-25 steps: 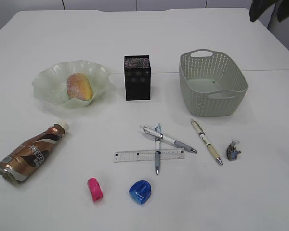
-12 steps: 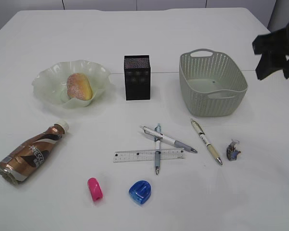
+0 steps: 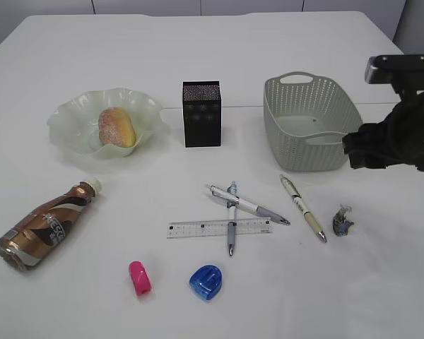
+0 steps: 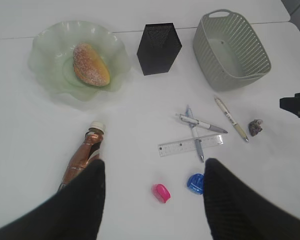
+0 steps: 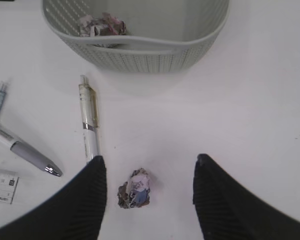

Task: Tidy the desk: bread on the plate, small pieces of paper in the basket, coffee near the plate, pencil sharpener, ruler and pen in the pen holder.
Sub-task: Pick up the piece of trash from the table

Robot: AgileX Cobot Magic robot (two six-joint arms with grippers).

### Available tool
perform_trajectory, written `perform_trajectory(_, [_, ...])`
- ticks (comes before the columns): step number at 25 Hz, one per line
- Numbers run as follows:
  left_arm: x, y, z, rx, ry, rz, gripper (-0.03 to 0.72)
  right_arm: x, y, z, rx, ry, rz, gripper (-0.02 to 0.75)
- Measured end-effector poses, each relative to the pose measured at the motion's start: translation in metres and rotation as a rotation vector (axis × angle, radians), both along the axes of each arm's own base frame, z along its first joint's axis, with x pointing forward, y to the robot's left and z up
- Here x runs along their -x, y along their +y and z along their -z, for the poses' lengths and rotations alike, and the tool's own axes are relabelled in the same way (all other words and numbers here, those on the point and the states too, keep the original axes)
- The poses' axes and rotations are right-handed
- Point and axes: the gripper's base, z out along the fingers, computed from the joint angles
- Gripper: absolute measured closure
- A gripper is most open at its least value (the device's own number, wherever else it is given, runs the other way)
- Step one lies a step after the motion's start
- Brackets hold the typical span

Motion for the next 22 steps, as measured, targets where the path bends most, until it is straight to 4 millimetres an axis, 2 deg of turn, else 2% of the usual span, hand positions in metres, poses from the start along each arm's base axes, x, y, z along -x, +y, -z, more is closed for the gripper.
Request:
perform_trajectory(6, [0.000, 0.000, 0.000, 0.000, 0.000, 0.000, 0.239, -0.007, 0.003, 0.035, -0.021, 0.123, 0.026, 0.302])
perform_trajectory(15, [0.000, 0.000, 0.000, 0.002, 0.000, 0.001, 0.239, -0.004, 0.008, 0.042, -0.085, 0.200, 0.068, 0.302])
perform_trajectory(22, [0.000, 0.000, 0.000, 0.005, 0.001, 0.003, 0.240, -0.006, 0.012, 0.064, -0.079, 0.263, 0.067, 0.302])
